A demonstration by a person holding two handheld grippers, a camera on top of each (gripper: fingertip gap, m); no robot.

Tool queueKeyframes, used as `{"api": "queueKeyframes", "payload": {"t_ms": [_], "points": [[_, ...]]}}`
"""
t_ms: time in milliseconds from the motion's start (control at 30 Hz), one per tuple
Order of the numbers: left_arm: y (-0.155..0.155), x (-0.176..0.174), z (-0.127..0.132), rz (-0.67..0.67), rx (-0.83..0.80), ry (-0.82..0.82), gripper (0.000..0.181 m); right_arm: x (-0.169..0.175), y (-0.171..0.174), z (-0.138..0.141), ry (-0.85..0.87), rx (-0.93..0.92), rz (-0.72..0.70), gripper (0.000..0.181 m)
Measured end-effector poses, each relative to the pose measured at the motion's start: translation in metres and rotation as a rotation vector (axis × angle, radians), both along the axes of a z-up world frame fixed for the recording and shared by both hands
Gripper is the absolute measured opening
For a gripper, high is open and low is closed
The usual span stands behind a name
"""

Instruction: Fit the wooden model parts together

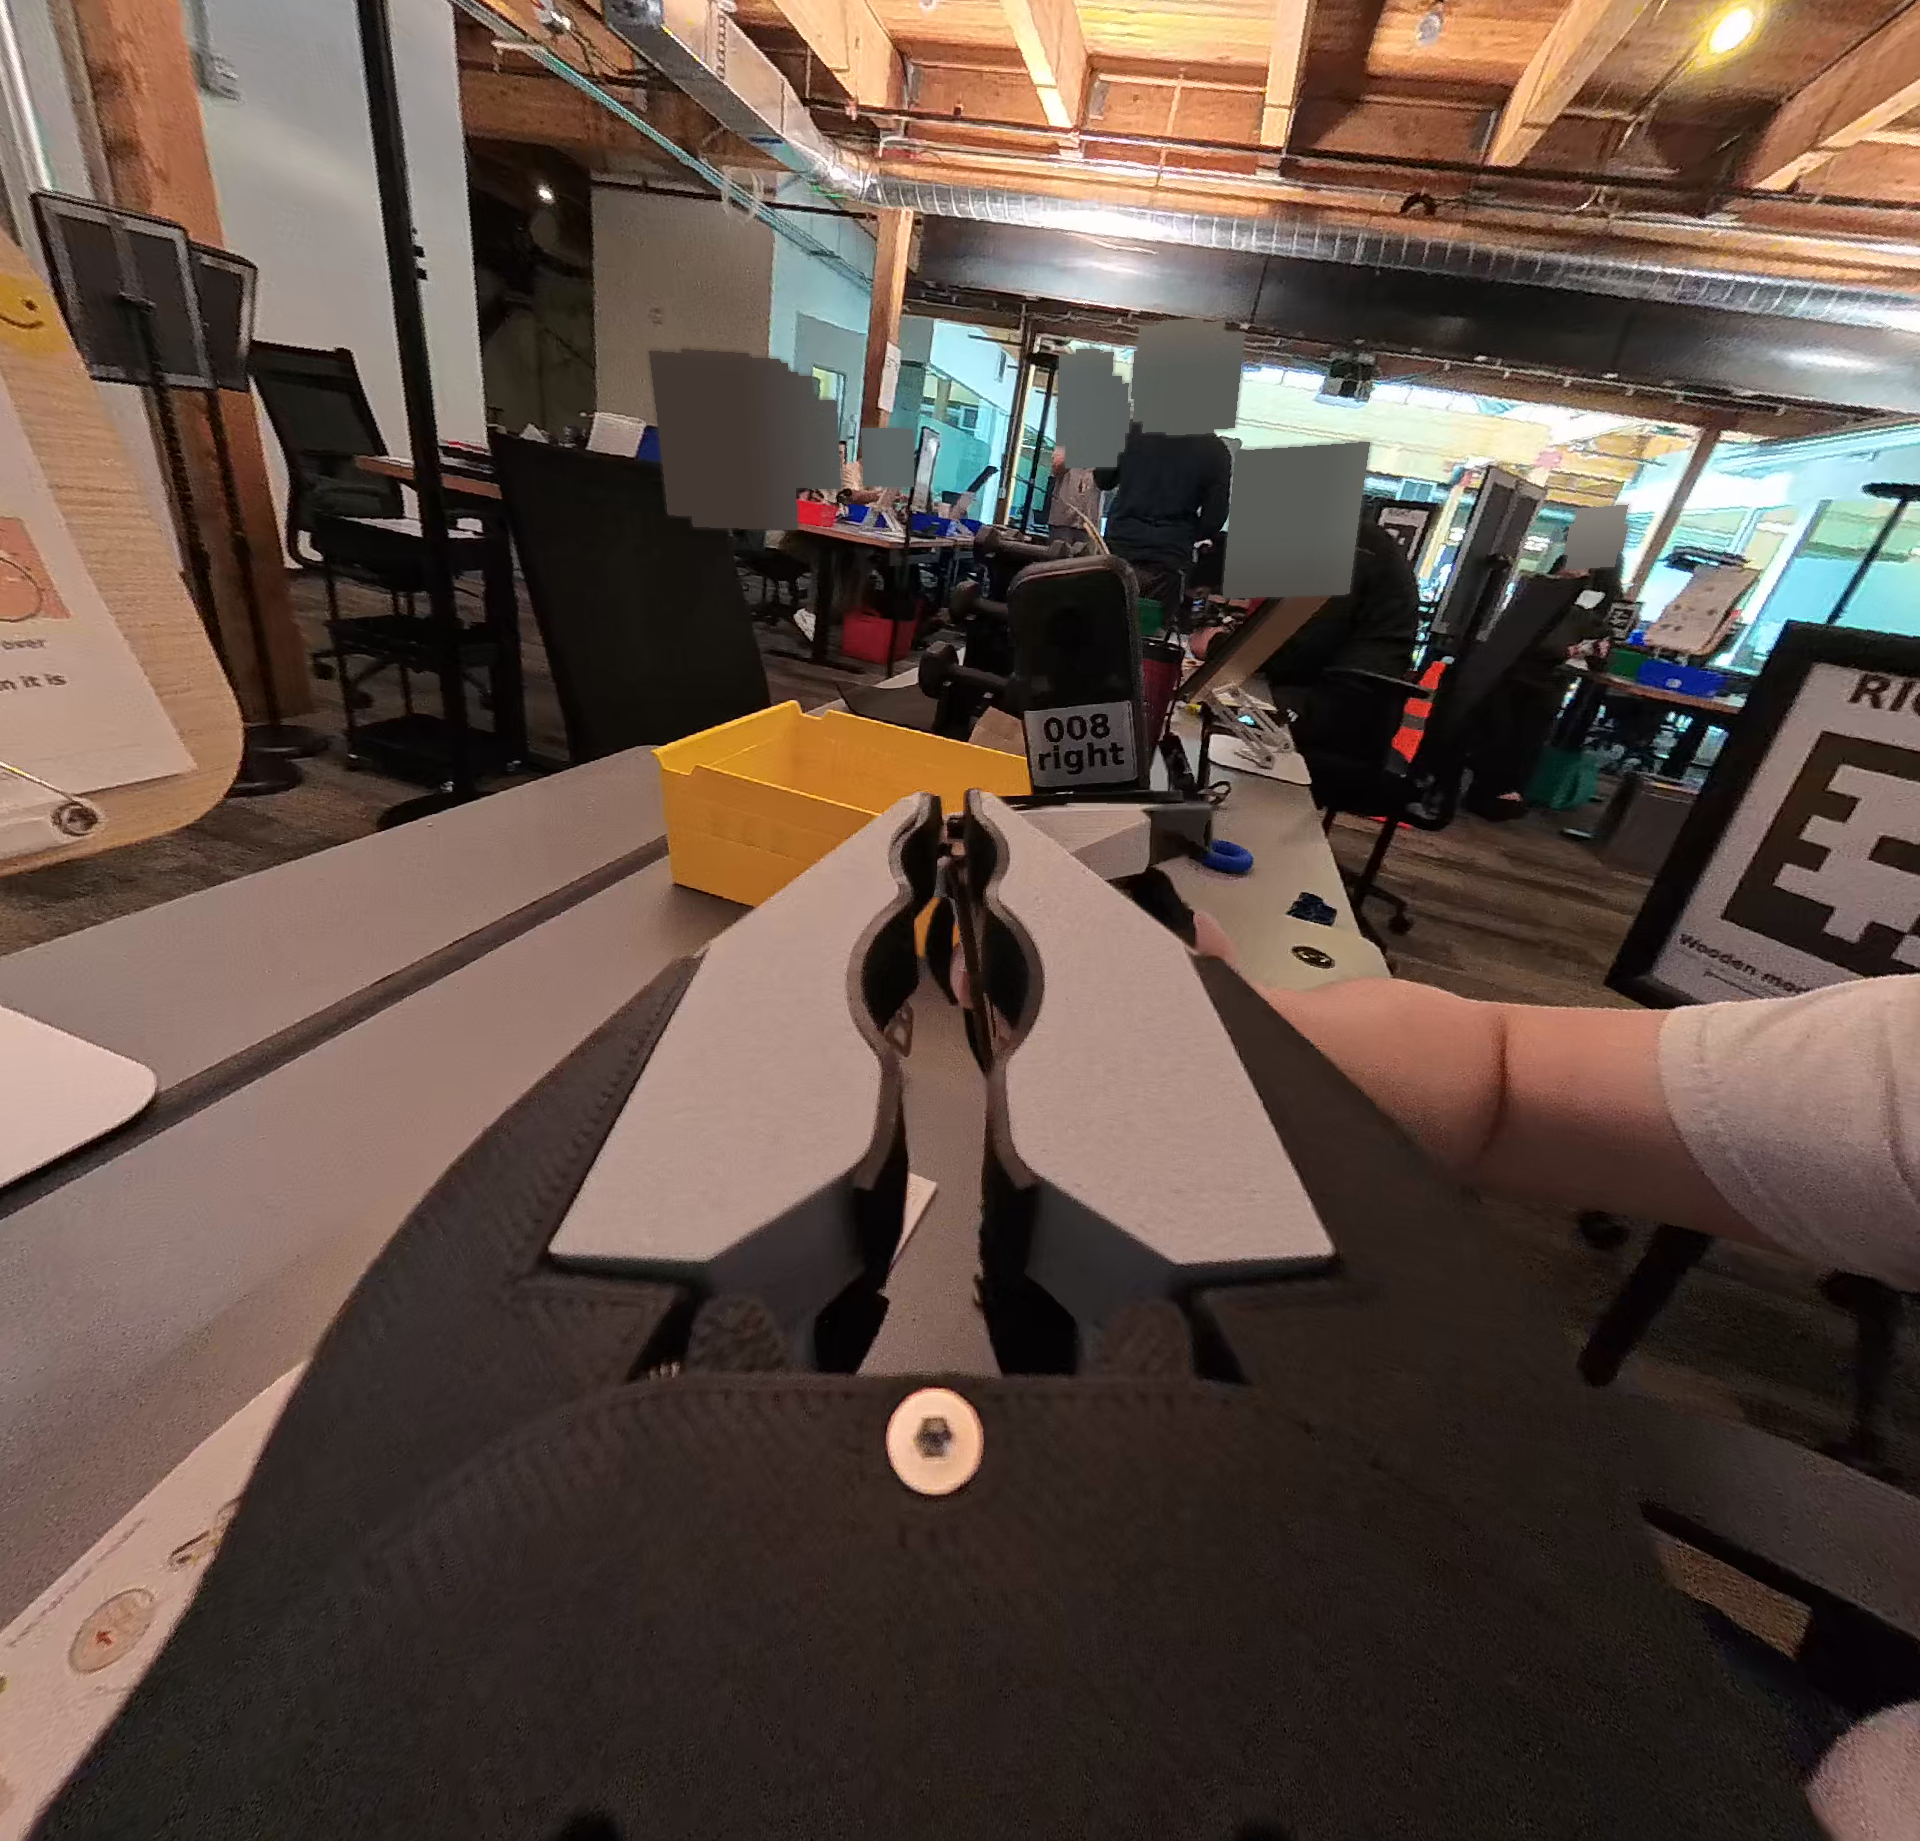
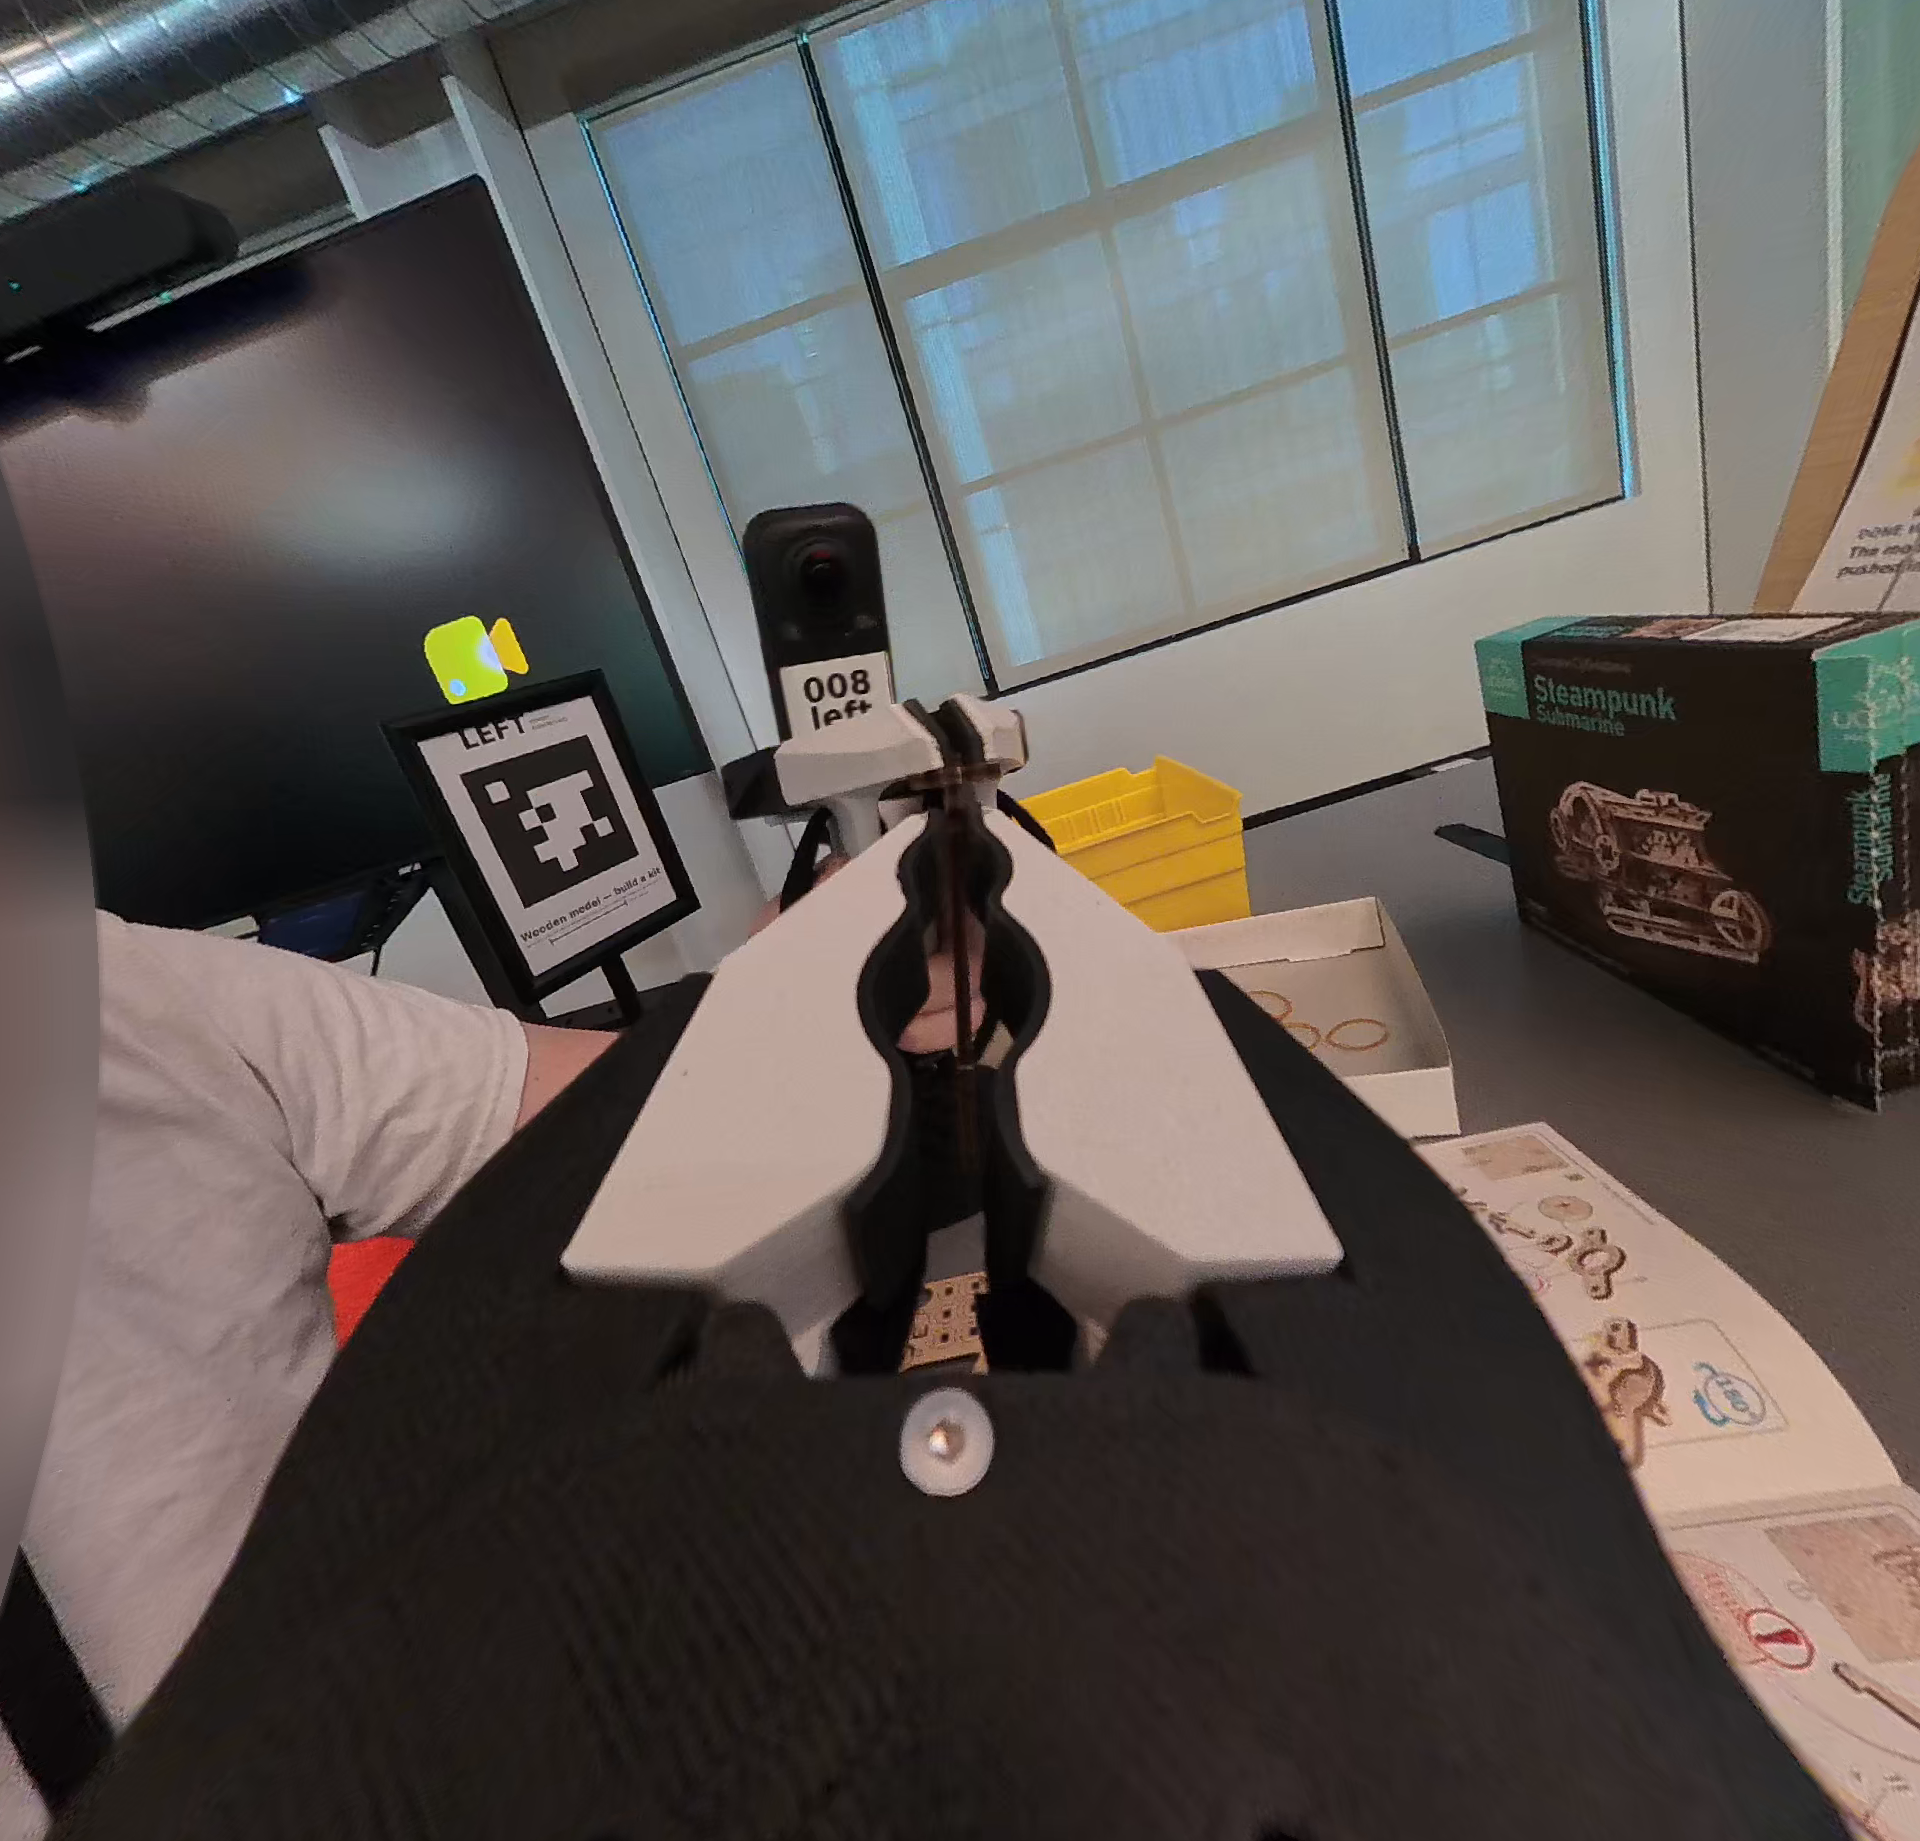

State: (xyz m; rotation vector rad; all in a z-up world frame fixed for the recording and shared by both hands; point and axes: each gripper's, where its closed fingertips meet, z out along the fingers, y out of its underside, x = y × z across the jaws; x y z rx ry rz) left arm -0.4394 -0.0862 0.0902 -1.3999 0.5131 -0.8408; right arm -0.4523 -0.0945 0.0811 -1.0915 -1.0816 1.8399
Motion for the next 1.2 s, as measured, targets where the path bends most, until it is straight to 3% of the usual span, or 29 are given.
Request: {"api": "queueKeyframes", "payload": {"t_ms": [433, 600, 833, 967, 1200], "points": [[-0.001, 0.0, -0.006, -0.06, -0.063, 0.033, 0.002, -0.003, -0.001, -0.006, -0.101, 0.035, 0.009, 0.0], [0.001, -0.001, -0.006, -0.071, -0.083, -0.022, 0.002, -0.003, 0.0, -0.005, -0.088, -0.051, 0.046, 0.0], [0.005, -0.004, -0.001, -0.099, -0.144, -0.212, 0.001, -0.003, 0.004, -0.002, -0.005, -0.309, 0.13, 0.0], [0.006, -0.005, 0.003, -0.121, -0.172, -0.286, 0.0, -0.004, 0.004, 0.0, 0.002, -0.308, 0.127, 0.001], [0.008, -0.007, 0.002, -0.08, -0.155, -0.277, 0.001, -0.004, 0.006, -0.001, 0.007, -0.317, 0.114, 0.001]]}}
